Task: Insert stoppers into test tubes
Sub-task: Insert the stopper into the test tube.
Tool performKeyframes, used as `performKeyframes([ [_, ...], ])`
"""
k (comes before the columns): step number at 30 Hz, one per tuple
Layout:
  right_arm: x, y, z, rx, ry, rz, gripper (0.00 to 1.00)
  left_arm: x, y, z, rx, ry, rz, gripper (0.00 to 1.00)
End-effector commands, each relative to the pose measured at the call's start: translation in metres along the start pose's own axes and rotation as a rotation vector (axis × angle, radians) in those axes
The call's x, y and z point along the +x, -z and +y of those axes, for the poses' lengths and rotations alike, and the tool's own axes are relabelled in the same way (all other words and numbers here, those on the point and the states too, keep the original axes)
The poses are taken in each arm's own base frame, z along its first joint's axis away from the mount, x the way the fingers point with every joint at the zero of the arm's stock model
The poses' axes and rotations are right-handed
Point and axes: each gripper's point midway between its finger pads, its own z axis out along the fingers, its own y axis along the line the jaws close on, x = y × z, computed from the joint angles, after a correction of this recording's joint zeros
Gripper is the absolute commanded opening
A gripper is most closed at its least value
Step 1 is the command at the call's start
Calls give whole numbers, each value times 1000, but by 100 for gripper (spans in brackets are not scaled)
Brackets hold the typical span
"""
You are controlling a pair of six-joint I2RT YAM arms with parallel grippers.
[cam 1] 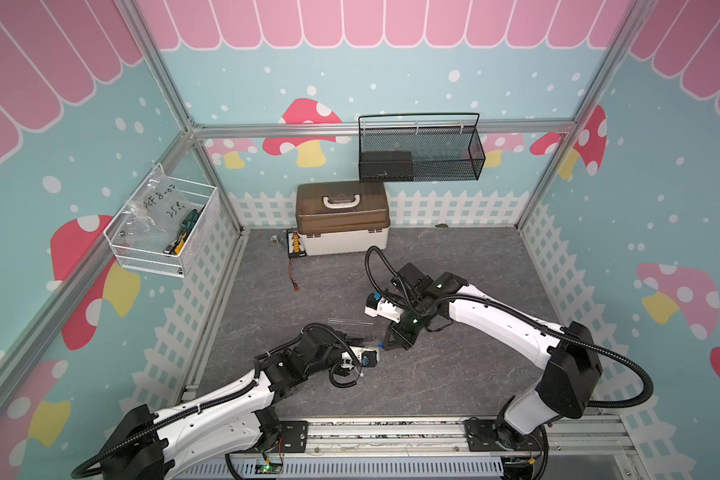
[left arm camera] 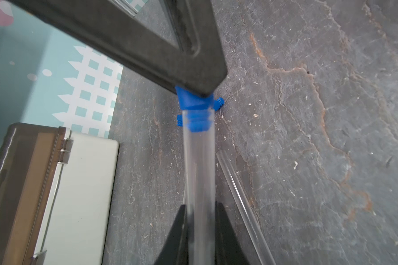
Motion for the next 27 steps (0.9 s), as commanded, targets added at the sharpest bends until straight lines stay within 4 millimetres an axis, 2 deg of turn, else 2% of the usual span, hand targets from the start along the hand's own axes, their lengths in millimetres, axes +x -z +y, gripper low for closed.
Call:
performKeyframes([
  [1,-113,28,4,67,348,-428,10,-129,40,-5,128,-132,-576,0],
  [5,-111,27,4,69,351,-420,10,-130,39,-3,125,-117,-577,0],
  [13,-108,29,-1,103,347,-411,11,-132,46,21,49,-1,-605,0],
  [19,-107,29,-7,135,332,-404,15,-136,49,19,80,13,-621,0],
  [22,-110,36,-2,133,333,-425,19,-128,44,17,90,29,-583,0],
  [27,-114,64,14,138,352,-492,32,-101,29,9,94,94,-496,0],
])
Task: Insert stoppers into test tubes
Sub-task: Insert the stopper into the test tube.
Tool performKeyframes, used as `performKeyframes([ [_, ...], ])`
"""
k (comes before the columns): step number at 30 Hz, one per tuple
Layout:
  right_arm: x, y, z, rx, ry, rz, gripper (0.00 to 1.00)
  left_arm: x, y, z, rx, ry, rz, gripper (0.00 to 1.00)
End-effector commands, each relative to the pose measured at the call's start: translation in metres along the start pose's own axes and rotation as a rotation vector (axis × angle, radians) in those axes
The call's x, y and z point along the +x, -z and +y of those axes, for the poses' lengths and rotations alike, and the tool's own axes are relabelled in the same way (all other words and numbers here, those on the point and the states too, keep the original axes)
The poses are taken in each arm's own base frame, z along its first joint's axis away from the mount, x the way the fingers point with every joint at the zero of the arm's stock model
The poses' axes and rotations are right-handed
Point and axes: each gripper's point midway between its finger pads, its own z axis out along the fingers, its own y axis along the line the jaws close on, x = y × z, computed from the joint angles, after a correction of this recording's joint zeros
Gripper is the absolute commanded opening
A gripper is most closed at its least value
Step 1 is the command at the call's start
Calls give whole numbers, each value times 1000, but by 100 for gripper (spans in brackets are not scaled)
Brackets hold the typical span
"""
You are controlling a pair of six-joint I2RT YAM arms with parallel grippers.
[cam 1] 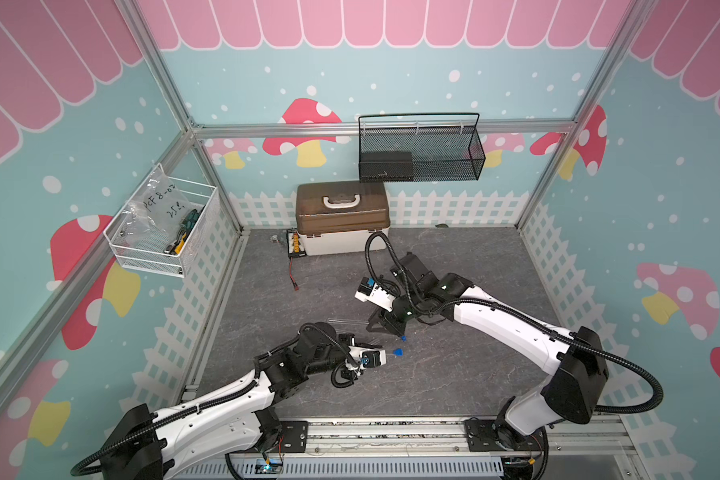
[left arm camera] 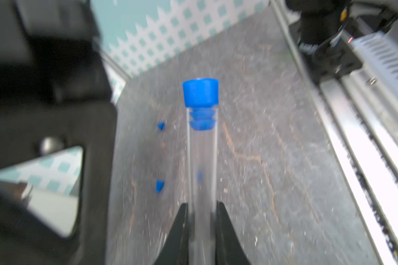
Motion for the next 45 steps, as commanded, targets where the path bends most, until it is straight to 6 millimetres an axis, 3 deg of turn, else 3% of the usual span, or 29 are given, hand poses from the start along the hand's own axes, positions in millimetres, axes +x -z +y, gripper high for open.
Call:
performKeyframes([
  [1,-49,30,4,47,98,-181,37,-20,3,1,20,-20,-105,0],
  [7,-55,56,21,35,76,-235,63,-1,2,-2,2,21,-53,0],
  [9,-55,66,22,58,66,-253,67,1,4,-2,-2,27,-45,0],
  [17,-43,107,-2,206,-143,-331,73,9,7,8,-63,92,-38,0],
  [25,0,141,-37,372,-430,-405,76,10,11,25,-132,149,-65,0],
  [35,31,131,-46,308,-708,-392,76,18,10,41,-189,205,-66,0],
  [45,28,112,-41,149,-808,-320,74,18,5,48,-196,201,-72,0],
])
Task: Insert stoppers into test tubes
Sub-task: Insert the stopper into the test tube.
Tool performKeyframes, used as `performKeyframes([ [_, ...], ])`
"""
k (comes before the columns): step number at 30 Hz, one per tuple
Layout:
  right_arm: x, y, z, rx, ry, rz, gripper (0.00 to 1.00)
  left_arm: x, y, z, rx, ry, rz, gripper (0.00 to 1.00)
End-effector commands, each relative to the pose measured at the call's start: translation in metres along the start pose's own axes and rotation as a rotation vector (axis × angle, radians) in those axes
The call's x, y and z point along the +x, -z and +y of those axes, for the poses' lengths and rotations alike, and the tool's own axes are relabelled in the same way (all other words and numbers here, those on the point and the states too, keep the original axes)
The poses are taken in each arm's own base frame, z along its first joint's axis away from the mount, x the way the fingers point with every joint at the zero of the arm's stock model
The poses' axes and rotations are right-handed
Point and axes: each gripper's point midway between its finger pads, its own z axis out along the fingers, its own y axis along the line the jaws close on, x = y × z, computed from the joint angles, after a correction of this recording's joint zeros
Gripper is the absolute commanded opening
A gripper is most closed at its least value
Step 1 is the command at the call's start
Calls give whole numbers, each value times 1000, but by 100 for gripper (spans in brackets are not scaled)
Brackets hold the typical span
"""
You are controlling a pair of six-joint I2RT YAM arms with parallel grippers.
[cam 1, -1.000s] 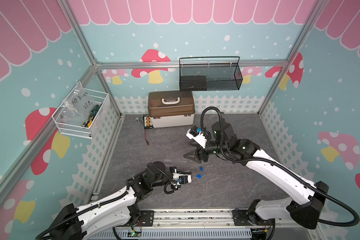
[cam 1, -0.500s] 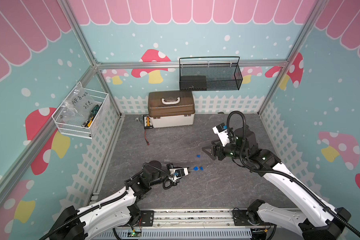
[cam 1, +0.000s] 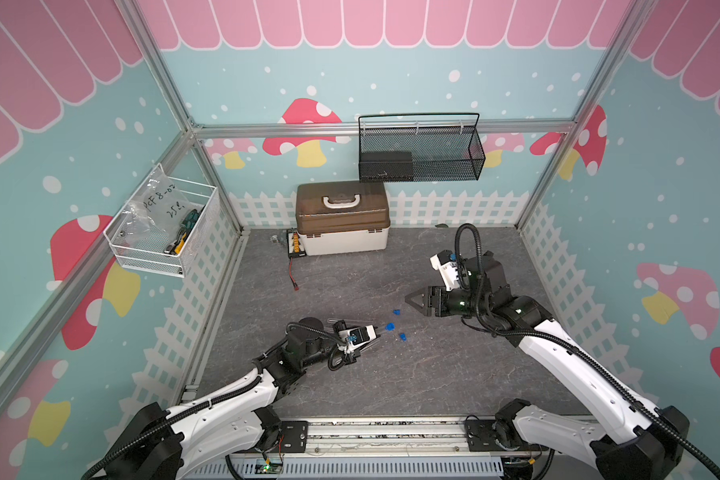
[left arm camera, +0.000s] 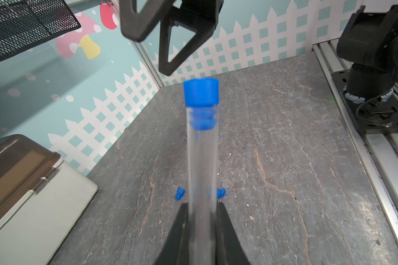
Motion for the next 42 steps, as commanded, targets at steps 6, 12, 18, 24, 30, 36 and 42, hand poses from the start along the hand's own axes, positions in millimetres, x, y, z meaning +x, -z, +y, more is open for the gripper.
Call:
performKeyframes([
  [6,-2,4,22,-97,-35,49,73,-7,0,5,-18,-9,-38,0],
  [12,-2,0,39,-196,-69,109,69,-11,-2,4,1,-38,-53,0],
  [18,-3,-9,45,-244,-94,149,57,-12,-5,5,2,-42,-59,0],
  [24,8,-4,45,-255,-103,174,46,-10,-5,8,-13,2,-48,0],
  [30,21,4,47,-271,-129,198,37,-5,-7,10,-15,59,-32,0],
  [36,30,2,45,-277,-148,232,35,-5,-9,12,-17,81,-36,0],
  [42,37,-7,46,-297,-164,282,32,-5,-10,12,-10,84,-40,0],
])
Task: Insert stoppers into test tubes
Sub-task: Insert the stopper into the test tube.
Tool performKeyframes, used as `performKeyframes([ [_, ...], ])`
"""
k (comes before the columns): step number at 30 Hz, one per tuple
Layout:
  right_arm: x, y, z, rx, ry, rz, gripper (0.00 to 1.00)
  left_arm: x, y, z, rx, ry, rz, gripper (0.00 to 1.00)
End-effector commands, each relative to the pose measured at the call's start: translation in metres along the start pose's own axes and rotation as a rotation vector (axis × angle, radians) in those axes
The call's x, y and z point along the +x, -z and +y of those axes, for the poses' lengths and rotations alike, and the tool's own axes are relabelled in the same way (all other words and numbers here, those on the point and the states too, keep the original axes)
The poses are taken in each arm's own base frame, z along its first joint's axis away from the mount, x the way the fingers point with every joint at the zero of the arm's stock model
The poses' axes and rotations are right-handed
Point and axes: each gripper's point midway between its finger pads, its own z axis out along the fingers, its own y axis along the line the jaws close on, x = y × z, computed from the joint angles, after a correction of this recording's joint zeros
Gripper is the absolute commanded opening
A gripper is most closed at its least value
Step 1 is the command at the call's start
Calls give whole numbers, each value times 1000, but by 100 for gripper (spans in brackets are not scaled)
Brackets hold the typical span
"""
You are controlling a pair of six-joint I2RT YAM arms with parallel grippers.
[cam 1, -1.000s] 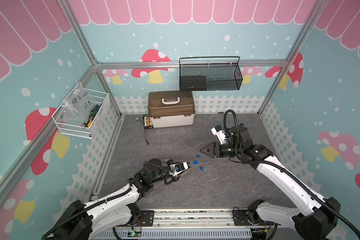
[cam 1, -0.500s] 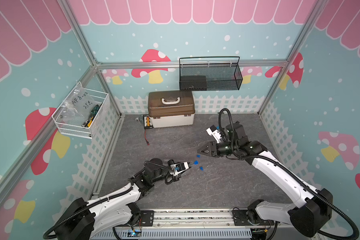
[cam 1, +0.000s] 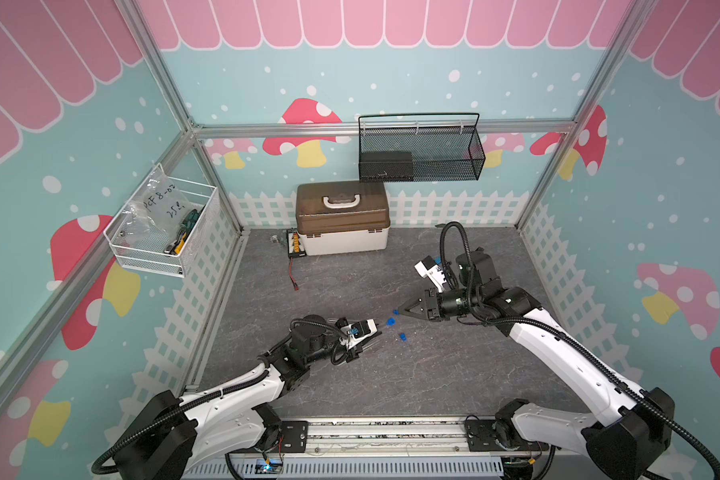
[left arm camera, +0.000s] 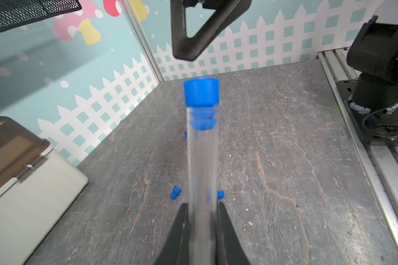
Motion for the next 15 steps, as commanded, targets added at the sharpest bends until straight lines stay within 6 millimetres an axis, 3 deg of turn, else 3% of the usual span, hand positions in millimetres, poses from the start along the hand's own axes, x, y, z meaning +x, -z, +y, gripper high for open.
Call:
performKeyframes([
  [1,11,-8,-4,-18,-34,56,32,-14,-1,5,-3,2,-44,0],
  [15,18,-24,-14,-7,-53,108,28,-18,1,5,-5,-5,-63,0],
])
